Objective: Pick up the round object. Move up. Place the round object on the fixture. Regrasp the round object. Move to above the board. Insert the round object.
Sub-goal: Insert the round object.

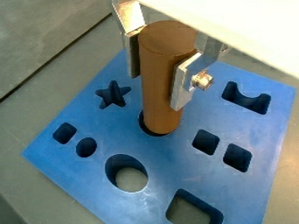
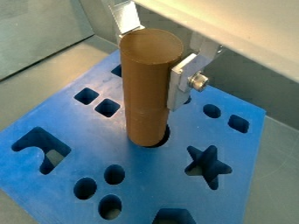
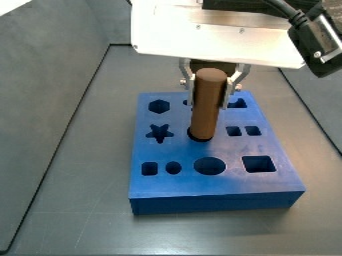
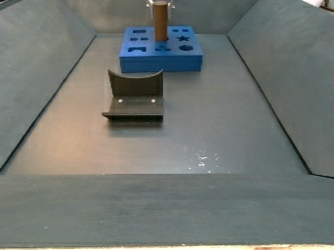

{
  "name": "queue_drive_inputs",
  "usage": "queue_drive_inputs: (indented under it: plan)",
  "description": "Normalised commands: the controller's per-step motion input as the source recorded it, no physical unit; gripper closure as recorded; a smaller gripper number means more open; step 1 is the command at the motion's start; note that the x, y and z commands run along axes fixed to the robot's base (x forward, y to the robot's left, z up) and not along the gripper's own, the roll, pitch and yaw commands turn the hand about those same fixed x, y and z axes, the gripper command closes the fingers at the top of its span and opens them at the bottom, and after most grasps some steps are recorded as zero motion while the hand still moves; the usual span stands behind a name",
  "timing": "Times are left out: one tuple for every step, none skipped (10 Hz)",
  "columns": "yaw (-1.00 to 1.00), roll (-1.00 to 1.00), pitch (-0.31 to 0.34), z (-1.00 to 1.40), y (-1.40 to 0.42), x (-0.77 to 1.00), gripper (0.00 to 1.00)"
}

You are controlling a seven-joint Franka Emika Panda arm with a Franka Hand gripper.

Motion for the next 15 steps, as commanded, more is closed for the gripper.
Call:
queue_drive_inputs:
  plan:
    - [0.01,0.49,-0.120,-0.81,-0.13,0.05,1.00]
    - [0.01,0.46,-0.060,-0.86,-0.12,0.10,1.00]
    - [0.00,0.39,-0.160,-0.66,-0.15,0.00,1.00]
    - [0.00,-0.07,-0.069,0.00,0.00,-0.03,1.00]
    - [0.00,0.03,0.000,-0.02,0.00,-0.02,1.00]
    - [-0.11,0.00,-0.060,-0.07,0.00,-0.62,1.00]
    - [-0.18,0.00,-0.083,-0.01,0.00,-0.66,1.00]
    - [0.00,0.00,0.000,-0.05,0.00,0.00,1.00]
    - [0.00,0.33,-0.123,-0.98,-0.22,0.14,1.00]
    - [0.00,0.27,-0.106,-1.00,-0.26,0.13,1.00]
    - [0.00,0.18,-0.054,-1.00,-0.29,0.16,1.00]
    - [0.00,0.19,-0.051,-1.00,-0.28,0.17,1.00]
    - [0.00,0.23,-0.051,-1.00,-0.21,0.18,1.00]
    - [0.00,0.24,-0.051,-1.00,-0.17,0.19,1.00]
    - [0.03,0.17,-0.034,-1.00,0.00,0.23,1.00]
